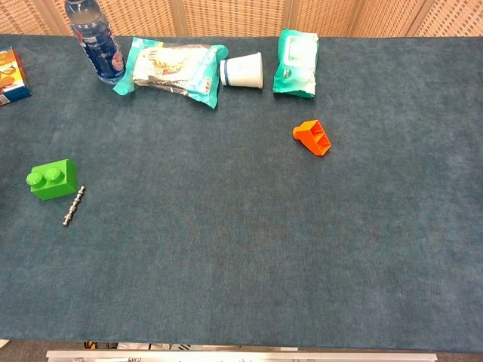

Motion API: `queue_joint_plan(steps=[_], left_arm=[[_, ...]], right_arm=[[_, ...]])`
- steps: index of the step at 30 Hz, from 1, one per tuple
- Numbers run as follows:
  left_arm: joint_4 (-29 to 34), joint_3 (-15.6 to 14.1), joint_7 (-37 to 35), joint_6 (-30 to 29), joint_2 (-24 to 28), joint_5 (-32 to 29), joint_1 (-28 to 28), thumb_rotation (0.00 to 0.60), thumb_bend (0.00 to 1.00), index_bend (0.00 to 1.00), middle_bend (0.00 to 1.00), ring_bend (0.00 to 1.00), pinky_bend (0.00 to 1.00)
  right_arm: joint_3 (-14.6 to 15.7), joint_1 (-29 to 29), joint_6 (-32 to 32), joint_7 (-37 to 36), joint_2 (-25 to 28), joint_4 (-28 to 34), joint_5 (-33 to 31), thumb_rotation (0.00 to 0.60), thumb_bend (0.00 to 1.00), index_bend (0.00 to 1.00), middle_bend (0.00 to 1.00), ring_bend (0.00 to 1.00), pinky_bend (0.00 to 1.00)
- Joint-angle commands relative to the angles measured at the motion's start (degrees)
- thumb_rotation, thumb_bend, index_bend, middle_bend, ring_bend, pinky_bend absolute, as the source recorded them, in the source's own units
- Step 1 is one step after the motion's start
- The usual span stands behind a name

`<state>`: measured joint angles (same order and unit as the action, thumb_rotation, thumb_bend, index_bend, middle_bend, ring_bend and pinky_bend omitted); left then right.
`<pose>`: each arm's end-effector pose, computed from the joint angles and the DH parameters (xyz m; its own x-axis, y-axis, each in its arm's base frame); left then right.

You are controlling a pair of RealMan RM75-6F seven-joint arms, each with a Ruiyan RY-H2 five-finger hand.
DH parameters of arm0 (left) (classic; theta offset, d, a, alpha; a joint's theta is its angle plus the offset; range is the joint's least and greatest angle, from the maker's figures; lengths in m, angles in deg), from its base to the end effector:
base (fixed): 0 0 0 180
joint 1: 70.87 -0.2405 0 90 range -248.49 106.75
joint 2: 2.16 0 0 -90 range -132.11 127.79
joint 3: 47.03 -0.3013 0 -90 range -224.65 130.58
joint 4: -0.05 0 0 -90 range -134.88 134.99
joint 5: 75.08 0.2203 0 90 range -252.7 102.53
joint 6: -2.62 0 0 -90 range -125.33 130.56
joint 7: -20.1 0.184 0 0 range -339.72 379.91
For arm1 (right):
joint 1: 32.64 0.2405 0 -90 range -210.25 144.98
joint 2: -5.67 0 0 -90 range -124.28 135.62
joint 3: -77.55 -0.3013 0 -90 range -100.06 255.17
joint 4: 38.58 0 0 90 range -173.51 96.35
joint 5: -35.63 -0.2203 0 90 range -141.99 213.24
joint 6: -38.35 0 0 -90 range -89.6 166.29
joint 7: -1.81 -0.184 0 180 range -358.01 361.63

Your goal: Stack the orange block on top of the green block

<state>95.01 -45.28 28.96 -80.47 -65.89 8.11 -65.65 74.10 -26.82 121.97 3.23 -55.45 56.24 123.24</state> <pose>-0.3572 0.2221 0.1609 0.4951 0.0612 0.8667 0.8674 0.0219 -0.4971 -0.3416 -0.2327 0.1793 0.4289 -0.0087 0.9033 -0.9021 -0.0565 0.4278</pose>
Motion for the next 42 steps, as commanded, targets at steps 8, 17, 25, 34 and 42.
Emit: queue_joint_plan(steps=[8,17,25,34,42], left_arm=[[-0.4,-0.3,-1.0,0.8,0.0,0.8,0.5,0.6,0.21,0.1,0.17,0.15,0.09],[-0.8,-0.9,0.5,7.3,0.0,0.7,3.9,0.6,0.21,0.1,0.17,0.15,0.09],[-0.5,-1.3,3.2,15.5,-1.1,-1.9,7.9,0.6,0.2,0.1,0.17,0.15,0.09],[-1.1,-0.3,5.8,19.0,-4.9,-7.1,10.0,0.6,0.16,0.1,0.17,0.15,0.09],[-2.2,0.5,8.4,21.5,-8.0,-11.6,11.9,0.6,0.16,0.17,0.17,0.15,0.09]], right_arm=[[-1.4,0.0,2.5,-0.9,1.2,1.3,0.9,0.6,0.15,0.09,0.24,0.17,0.21],[-2.5,0.4,2.9,-0.3,2.6,3.0,0.2,0.6,0.15,0.09,0.25,0.17,0.21],[-2.1,0.4,2.3,-0.8,2.5,2.8,0.0,0.6,0.15,0.09,0.25,0.17,0.21],[-1.9,0.2,2.3,-1.8,2.4,2.0,-0.2,0.6,0.15,0.09,0.25,0.17,0.21],[-1.6,-0.1,2.5,-3.0,2.4,1.2,-0.1,0.6,0.15,0.09,0.25,0.17,0.21]])
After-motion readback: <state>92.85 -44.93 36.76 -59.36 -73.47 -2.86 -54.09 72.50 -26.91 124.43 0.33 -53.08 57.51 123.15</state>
